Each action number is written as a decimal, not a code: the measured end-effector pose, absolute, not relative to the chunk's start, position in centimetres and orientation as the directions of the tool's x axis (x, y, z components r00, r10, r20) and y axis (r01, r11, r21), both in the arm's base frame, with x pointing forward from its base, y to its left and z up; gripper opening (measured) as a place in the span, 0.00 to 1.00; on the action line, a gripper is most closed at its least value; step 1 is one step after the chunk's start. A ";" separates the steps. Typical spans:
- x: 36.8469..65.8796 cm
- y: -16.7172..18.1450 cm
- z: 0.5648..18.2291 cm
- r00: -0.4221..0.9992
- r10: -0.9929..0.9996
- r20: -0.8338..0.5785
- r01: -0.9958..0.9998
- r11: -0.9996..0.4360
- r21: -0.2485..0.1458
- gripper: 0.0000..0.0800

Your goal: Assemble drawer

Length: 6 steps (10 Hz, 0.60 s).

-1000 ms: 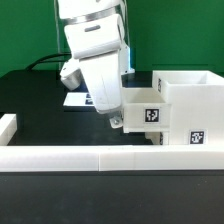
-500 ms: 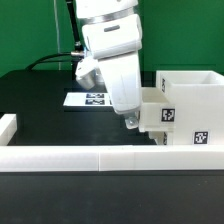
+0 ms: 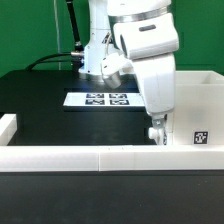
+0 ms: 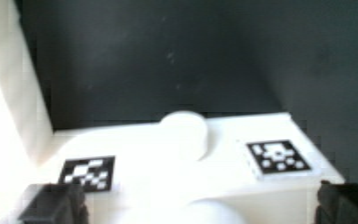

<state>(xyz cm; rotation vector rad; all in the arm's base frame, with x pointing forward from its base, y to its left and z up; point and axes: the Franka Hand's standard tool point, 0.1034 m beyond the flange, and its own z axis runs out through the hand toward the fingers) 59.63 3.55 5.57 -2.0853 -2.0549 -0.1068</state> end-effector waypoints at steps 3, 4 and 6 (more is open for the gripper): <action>59.8 3.7 6.0 0.028 0.980 0.197 0.993 -0.005 -0.118 0.81; 59.8 3.7 6.0 0.031 0.981 0.193 0.993 -0.008 -0.119 0.81; 59.6 0.9 5.9 0.031 0.983 0.181 0.993 -0.009 -0.121 0.81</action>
Offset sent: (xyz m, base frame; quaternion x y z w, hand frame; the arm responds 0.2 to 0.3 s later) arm 0.0109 0.0148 0.0061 0.0040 -0.0028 0.0124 0.9999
